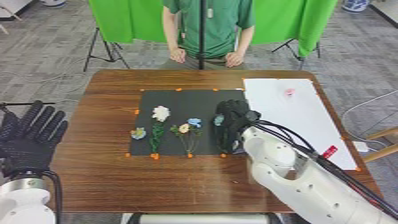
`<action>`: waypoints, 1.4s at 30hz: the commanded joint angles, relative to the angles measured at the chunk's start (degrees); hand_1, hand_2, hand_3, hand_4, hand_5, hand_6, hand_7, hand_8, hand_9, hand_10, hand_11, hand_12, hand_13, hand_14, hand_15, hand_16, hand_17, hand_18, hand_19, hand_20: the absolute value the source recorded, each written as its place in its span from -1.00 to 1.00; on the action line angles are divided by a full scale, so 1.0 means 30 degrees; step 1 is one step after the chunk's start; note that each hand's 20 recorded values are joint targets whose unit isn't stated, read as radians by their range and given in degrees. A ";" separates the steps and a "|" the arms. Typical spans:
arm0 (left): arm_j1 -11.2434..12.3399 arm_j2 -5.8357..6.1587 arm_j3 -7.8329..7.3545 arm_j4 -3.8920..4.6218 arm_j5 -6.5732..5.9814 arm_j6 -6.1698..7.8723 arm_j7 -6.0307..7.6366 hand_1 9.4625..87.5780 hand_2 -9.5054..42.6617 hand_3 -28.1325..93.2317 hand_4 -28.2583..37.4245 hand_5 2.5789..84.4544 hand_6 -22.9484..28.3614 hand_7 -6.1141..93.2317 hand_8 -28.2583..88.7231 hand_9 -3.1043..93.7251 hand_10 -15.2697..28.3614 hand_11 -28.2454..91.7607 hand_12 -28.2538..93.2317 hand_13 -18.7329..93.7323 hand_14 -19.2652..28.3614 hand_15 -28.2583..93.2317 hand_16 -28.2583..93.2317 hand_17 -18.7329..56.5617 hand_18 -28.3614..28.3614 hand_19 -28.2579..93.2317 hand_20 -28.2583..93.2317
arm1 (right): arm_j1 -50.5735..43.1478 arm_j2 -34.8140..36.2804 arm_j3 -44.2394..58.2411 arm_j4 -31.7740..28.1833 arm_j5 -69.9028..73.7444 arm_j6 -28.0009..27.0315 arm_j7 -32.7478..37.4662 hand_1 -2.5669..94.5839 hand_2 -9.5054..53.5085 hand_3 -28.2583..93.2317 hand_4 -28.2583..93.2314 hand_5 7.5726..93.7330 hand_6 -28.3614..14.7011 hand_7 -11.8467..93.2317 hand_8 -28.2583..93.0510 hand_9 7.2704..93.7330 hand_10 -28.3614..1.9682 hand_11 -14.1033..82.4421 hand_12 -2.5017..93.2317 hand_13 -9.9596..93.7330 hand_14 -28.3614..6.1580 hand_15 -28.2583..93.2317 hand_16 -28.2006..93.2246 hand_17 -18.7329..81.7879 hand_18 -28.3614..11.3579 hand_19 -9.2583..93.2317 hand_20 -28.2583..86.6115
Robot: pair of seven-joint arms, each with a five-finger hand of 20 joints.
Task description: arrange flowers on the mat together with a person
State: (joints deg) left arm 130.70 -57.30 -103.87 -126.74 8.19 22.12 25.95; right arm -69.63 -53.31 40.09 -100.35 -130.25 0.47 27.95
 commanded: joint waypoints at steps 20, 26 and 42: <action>0.0470 -0.0209 0.0109 0.0033 -0.0456 -0.0498 0.0453 -0.72 -0.08 0.71 -1.00 -0.04 0.22 -0.57 -0.69 -0.18 0.40 -0.21 -0.38 -0.18 0.48 0.02 -0.64 -0.68 0.57 0.08 -0.29 | -0.6358 0.0858 0.9728 -0.3449 1.8056 0.0368 -0.8144 -0.30 -0.60 0.72 -0.94 -0.21 0.10 -0.47 -0.71 -0.20 -0.27 -0.45 -0.54 -0.11 -0.15 0.17 -0.23 -0.24 -0.41 0.32 0.01; 0.0422 -0.0188 0.0158 0.0061 -0.0880 -0.0966 0.0658 -0.73 -0.08 0.71 -1.00 -0.03 0.22 -0.57 -0.69 -0.18 0.40 -0.21 -0.38 -0.17 0.47 0.00 -0.64 -0.68 0.57 0.08 -0.29 | -0.8558 0.0753 1.2616 -0.4069 2.1660 0.0634 -0.9663 -0.35 -0.44 0.72 -0.94 -0.17 0.16 -0.44 -0.72 -0.17 -0.21 -0.46 -0.54 -0.13 -0.11 0.05 -0.21 -0.30 -0.40 0.13 -0.12; -0.0063 0.0054 0.0507 0.0116 -0.0866 -0.1187 0.0562 -0.74 -0.15 0.71 -1.00 -0.12 0.17 -0.60 -0.69 -0.19 0.36 -0.24 -0.39 -0.15 0.39 -0.09 -0.65 -0.64 0.54 0.06 -0.31 | -1.2841 -0.0611 1.7567 -0.4589 2.8220 0.0556 -1.2248 -0.74 -0.37 0.65 -0.94 -0.23 0.15 -0.59 -0.66 -0.24 -0.20 -0.62 -0.56 -0.15 -0.10 -0.39 -0.08 -0.32 -0.39 -0.23 -0.19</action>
State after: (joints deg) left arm 130.56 -57.45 -103.14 -126.58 5.74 18.97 27.84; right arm -102.85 -52.97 88.46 -112.90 -48.02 2.40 -8.05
